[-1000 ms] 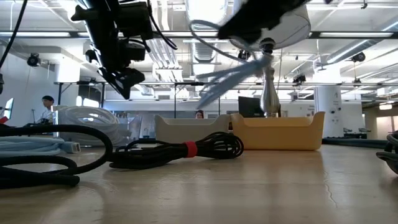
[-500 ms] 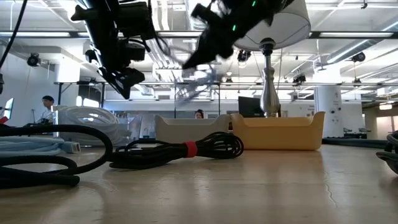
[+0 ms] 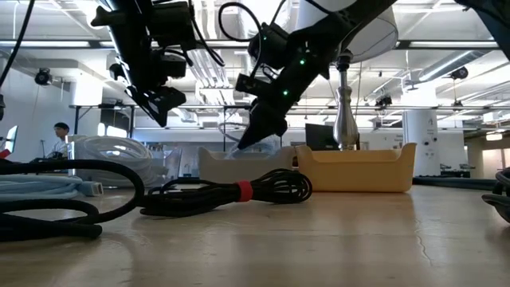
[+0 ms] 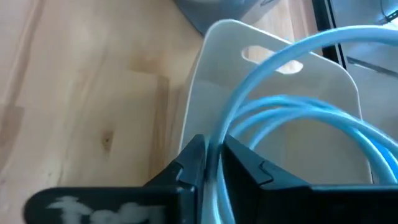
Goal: Pick & Place USB Port
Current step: Put the top right blue HDMI cable into the gray bin, then put the top blue HDMI cable into the gray bin
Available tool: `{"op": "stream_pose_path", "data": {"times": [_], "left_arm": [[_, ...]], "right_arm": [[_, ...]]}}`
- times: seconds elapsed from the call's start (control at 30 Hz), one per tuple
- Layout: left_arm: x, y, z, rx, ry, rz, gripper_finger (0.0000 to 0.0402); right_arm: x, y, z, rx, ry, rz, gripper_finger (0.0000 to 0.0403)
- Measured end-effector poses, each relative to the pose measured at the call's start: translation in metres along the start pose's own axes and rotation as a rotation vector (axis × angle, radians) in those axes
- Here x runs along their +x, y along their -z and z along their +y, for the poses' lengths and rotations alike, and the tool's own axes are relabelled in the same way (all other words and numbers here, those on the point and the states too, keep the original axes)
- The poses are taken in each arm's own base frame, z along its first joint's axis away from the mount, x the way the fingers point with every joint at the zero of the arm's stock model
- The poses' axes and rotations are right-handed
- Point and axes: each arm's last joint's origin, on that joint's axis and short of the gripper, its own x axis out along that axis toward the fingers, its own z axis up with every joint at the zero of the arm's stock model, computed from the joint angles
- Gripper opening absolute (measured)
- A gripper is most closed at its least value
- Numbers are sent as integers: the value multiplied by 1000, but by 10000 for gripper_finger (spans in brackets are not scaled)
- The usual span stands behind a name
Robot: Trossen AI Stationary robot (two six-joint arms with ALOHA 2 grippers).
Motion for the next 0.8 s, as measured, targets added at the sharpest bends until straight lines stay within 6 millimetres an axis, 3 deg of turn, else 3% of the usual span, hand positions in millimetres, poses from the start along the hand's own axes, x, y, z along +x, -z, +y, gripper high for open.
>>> {"op": "stream_pose_path", "data": {"times": [0.3, 0.8], "left_arm": [[0, 0, 0, -17, 0, 0, 181], [-7, 3, -2, -11, 74, 12, 181]], "right_arm": [[-6, -3, -2, 26, 25, 19, 116], [-82, -20, -8, 149, 12, -5, 156]]}}
